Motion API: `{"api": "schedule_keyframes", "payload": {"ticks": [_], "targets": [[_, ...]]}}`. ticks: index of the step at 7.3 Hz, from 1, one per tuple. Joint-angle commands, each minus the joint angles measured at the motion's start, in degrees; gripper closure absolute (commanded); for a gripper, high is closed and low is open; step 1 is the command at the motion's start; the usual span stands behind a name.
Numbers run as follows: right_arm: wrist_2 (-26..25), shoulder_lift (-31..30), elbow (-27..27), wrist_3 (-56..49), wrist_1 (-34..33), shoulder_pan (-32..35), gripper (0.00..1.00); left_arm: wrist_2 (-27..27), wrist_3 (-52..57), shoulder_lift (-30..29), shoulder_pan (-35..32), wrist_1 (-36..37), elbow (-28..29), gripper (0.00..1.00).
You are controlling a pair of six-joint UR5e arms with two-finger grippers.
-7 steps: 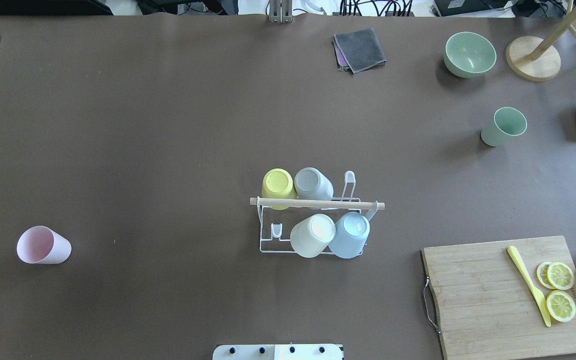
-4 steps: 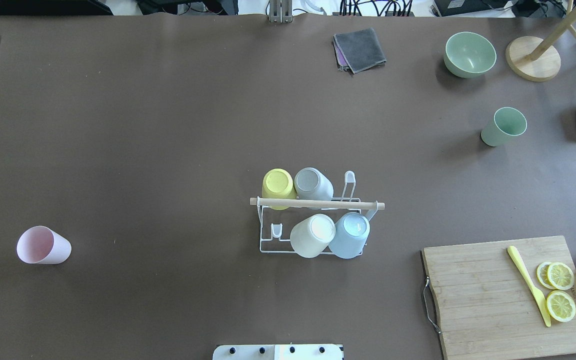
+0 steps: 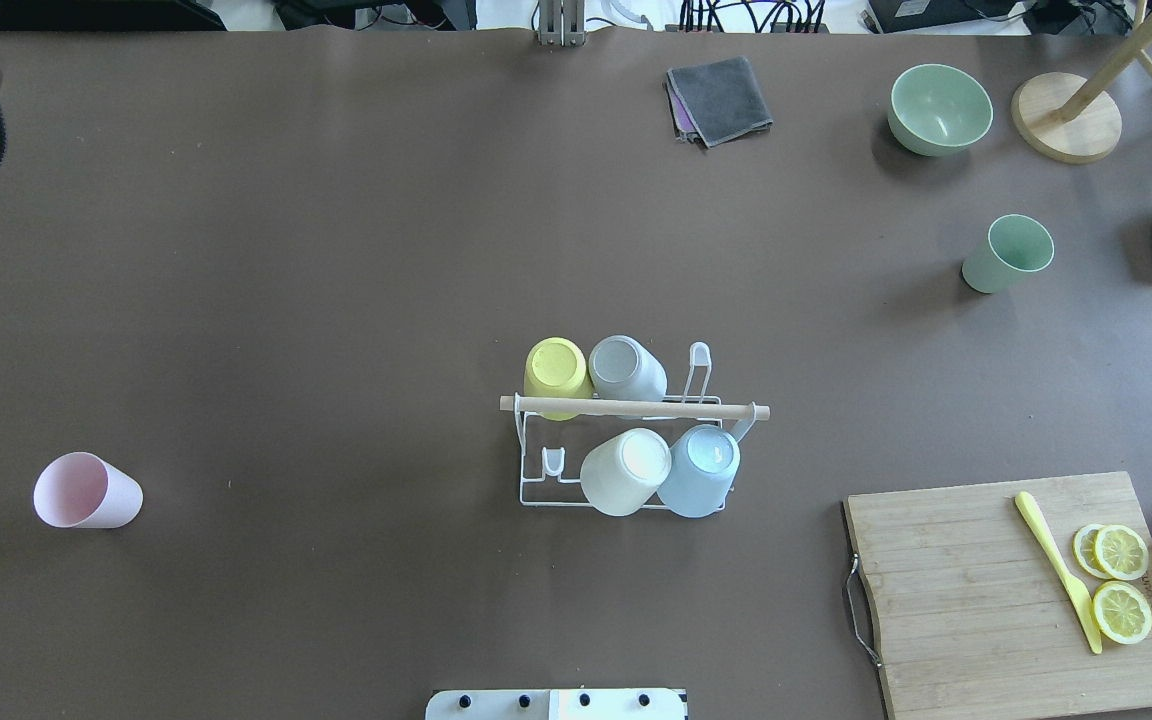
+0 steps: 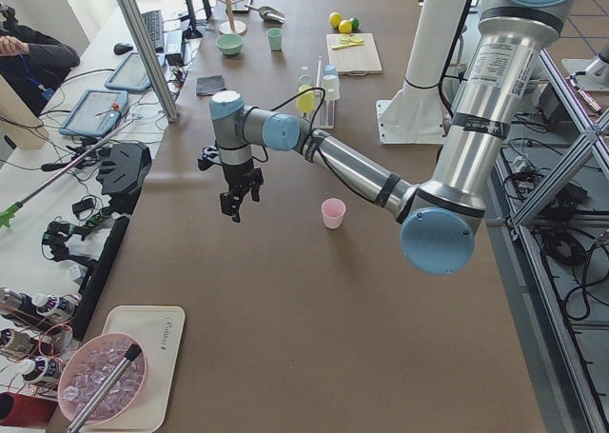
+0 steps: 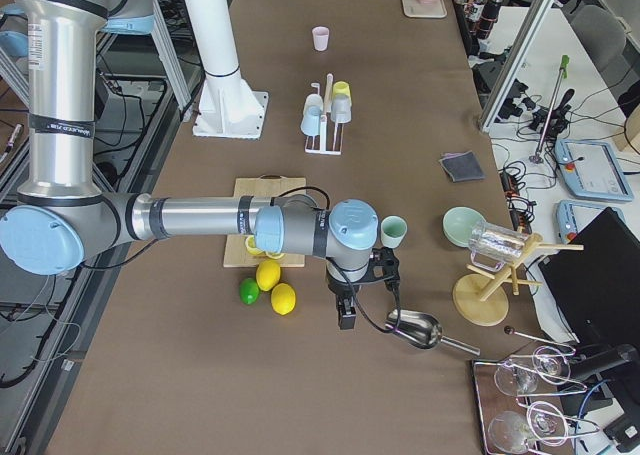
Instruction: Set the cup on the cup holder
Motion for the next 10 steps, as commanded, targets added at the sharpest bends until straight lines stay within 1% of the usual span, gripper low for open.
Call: {"api": "schedule_keyframes", "payload": {"ticks": [1,2,4,5,6,8,10], "targets": [[-1.0,1.6,0.2,-0.6,0.0,-2.7,0.00,5.6,1.6,-4.5,7.9,11.3,0.2,0.02],[-0.5,1.7,0.8,-1.0,0.0,-3.7,0.00,8.8,1.6,-5.8,11.9,15.6,0.1,0.02],[0.0,4.0,1.0,-0.6,-0.2,-7.2,0.00,10.3,1.6,-8.7,18.8,24.8,0.1,0.02],[0.1,6.9,1.1,0.0,-0.7,-9.7,0.00,13.2,1.6,-10.1,23.0,28.2,0.2,0.02],[0.0,9.6,0.6,0.0,-1.0,-13.3,0.00,15.1,2.9,-10.6,25.7,29.1,0.2,0.02],[-1.3,16.1,0.6,0.0,-9.1,-17.0,0.00,15.7,4.6,-10.3,32.4,31.9,0.8,0.02],[-5.0,22.1,0.2,0.0,-16.6,-21.2,0.00,15.8,6.4,-10.7,36.8,35.5,1.4,0.02]]}}
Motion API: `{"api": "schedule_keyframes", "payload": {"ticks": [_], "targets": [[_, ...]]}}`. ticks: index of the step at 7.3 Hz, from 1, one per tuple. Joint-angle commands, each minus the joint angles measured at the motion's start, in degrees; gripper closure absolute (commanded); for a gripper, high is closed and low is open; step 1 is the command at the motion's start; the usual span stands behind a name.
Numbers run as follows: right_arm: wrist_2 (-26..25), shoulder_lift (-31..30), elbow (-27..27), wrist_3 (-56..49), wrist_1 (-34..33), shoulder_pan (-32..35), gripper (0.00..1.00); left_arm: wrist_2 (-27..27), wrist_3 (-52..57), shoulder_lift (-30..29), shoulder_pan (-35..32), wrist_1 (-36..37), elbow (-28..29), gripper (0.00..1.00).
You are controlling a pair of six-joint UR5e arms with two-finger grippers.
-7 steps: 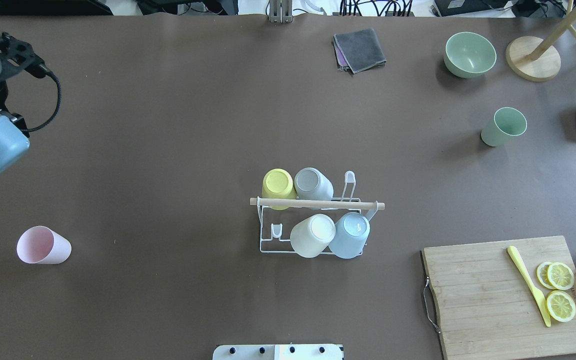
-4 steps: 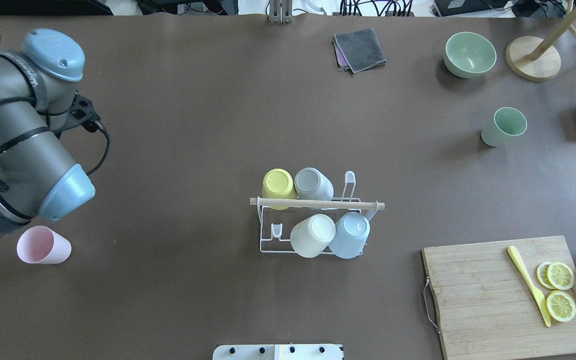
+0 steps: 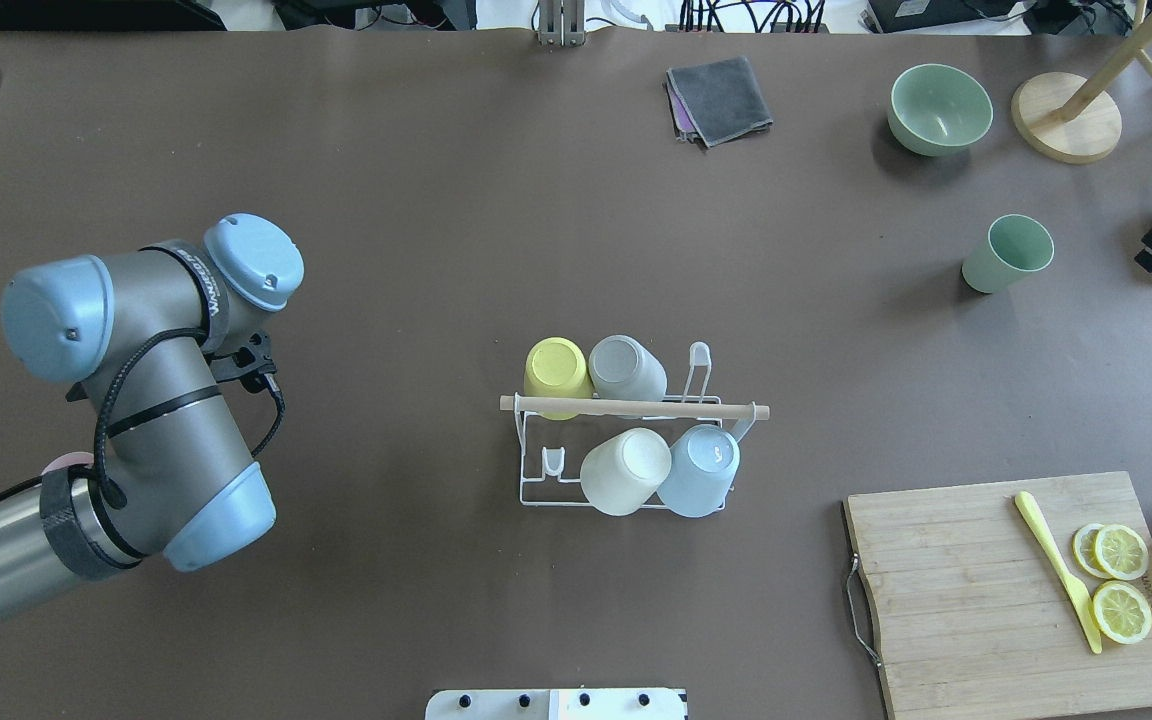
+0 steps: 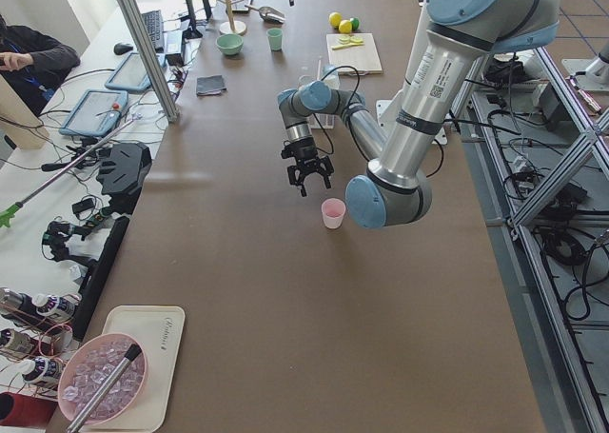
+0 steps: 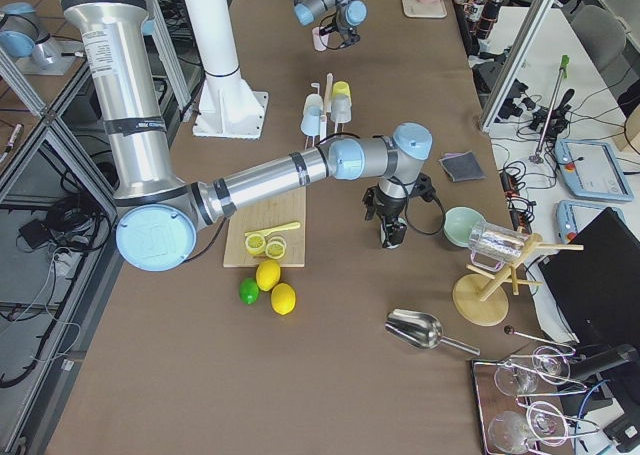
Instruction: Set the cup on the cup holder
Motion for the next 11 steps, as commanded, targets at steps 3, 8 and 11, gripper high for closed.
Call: {"api": "schedule_keyframes", "payload": {"ticks": [3,8,11], "targets": [[-4.2,17.8,-17.2,-1.0,-9.0,-6.2,0.00,4.4,5.7,-0.7,4.9,2.2,1.7,0.02],[-9.4,31.0,-37.5,-4.0,-8.9,-9.7,0.00,8.7,6.1,-0.5,7.0,1.6,6.5,0.02],[-14.0,34.9,-44.1,-7.7,-8.3,-13.2,0.00,8.5,6.0,-0.2,9.3,1.7,6.5,0.02]]}}
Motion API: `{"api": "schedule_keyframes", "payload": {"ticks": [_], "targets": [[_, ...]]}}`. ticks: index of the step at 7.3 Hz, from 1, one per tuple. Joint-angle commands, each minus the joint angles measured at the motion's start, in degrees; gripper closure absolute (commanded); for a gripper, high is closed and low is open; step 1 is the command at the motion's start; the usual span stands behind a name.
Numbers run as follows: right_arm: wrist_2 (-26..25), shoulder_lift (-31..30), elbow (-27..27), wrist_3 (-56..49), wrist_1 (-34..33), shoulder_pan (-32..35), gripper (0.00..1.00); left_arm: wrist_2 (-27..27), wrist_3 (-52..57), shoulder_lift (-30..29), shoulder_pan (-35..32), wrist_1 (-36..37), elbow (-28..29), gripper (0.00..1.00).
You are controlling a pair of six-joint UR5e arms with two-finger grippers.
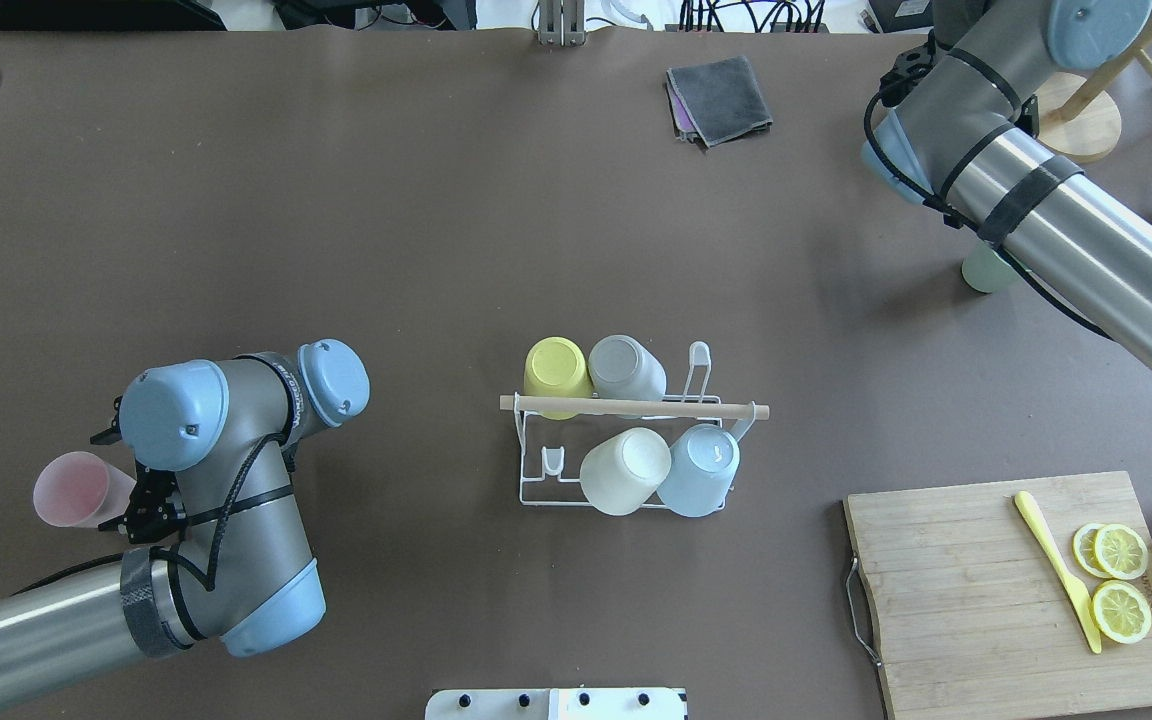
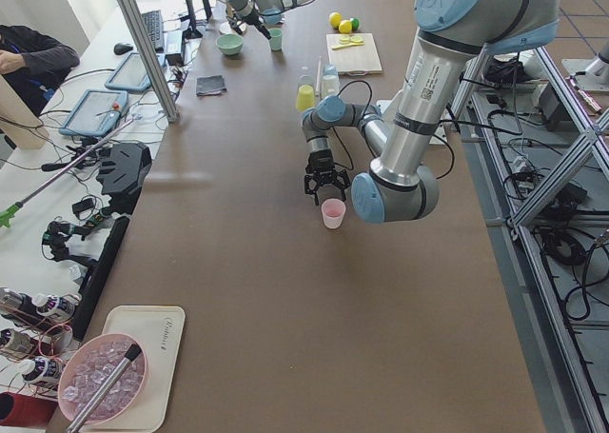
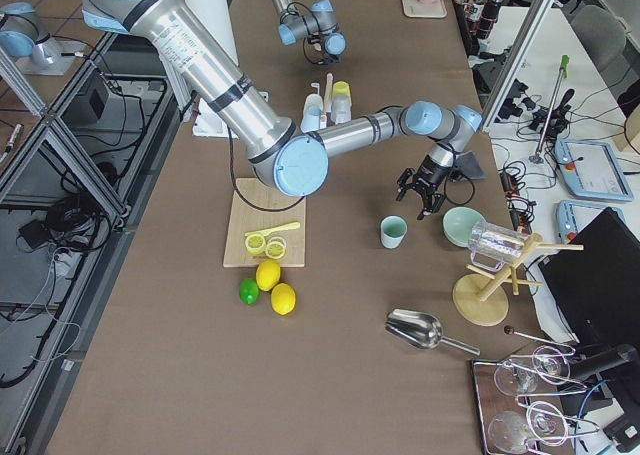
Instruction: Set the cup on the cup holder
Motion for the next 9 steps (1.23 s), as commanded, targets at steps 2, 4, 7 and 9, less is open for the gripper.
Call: {"api": "schedule_keyframes", "payload": {"ticks": [2,4,7,9], "targets": [[-7.9,2.9,-7.6,-8.8,3.4,-2.3,0.00,0.0,0.0,1.1,1.1,-0.7,0.0,0.02],[-8.3,4.6,-10.7,-11.0,2.4,-3.3,0.00,0.1,0.0,1.9,0.6,-1.8,0.0,0.02],[-9.3,5.2,-11.8,-11.1,-0.3,-4.7,0.00,0.1,0.0,3.9,-0.5,-4.2,-0.5,0.02],[-12.9,5.4,-11.8,-11.3,-1.5,-6.3,0.00,0.1,0.0,4.8,-0.5,-5.2,-0.2,0.02]]}}
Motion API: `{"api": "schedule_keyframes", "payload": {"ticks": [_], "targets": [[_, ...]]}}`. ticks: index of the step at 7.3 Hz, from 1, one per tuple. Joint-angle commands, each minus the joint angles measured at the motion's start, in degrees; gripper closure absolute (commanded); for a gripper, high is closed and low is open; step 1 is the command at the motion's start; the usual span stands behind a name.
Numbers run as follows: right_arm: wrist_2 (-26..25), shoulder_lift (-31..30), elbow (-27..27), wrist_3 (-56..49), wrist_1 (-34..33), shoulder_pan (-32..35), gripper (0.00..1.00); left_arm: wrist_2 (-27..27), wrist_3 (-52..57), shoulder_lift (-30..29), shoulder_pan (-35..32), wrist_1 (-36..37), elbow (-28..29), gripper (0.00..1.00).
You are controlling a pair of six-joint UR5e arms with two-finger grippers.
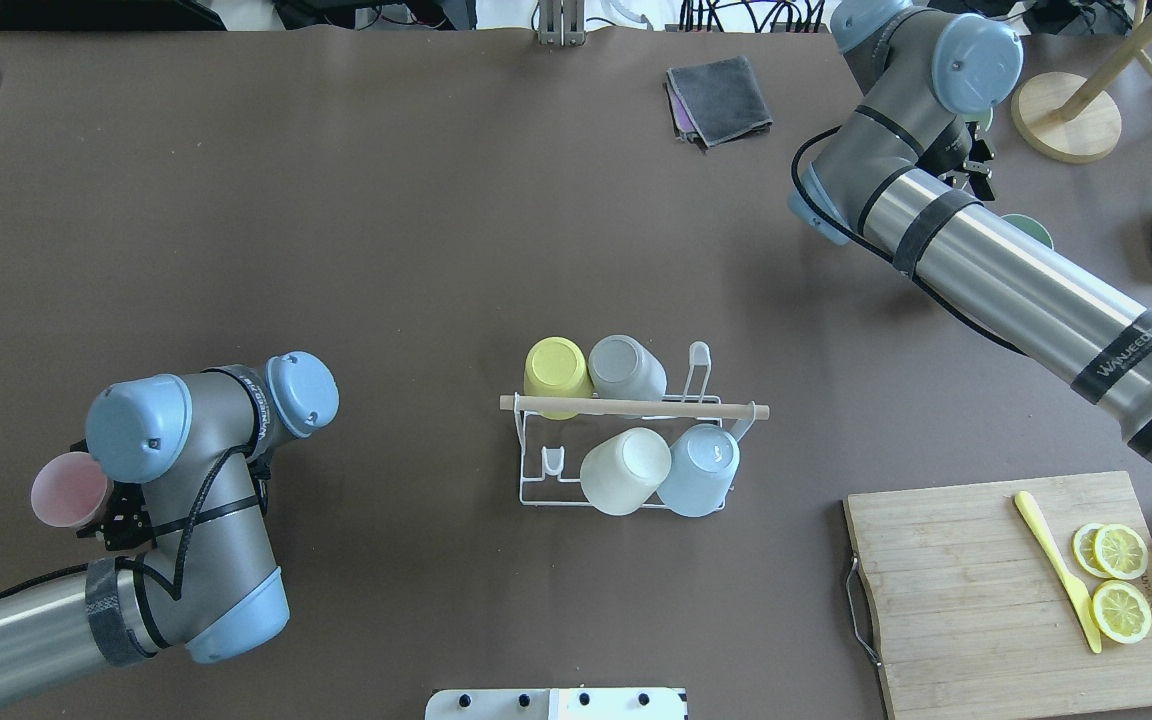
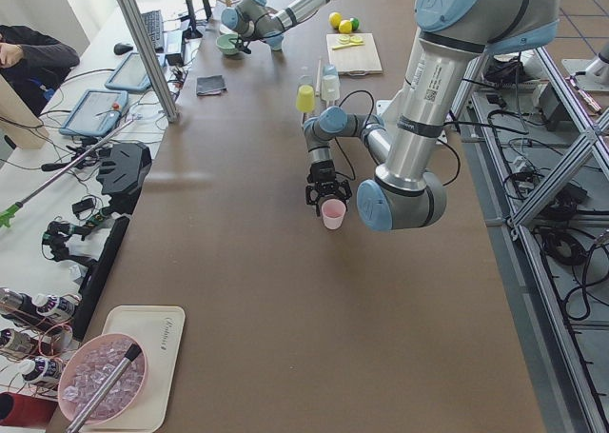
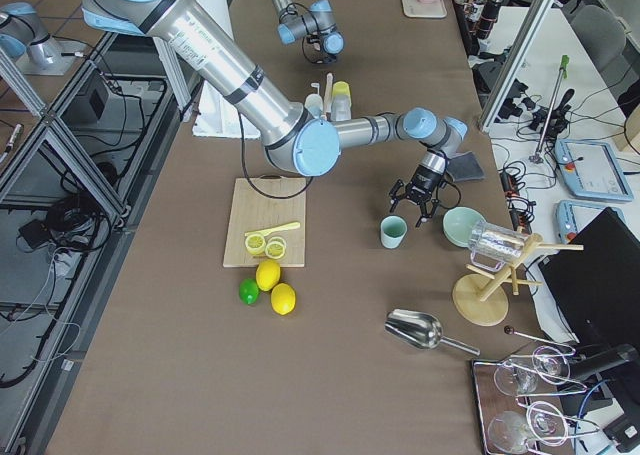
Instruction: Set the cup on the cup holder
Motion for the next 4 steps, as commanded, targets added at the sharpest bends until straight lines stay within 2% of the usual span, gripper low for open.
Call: {"api": "schedule_keyframes", "payload": {"ticks": [1,4], "targets": [[-3.1,0.2,-0.1,-0.5,-0.9,-1.3,0.00,0.0,-0.1,1.1,0.0,-1.1,0.2,0.02],[-4.0,-0.3,-0.8,-1.7,-3.0,-1.7,0.00,0.0,-0.1,2.6,0.0,-3.1,-0.1,0.02]]}}
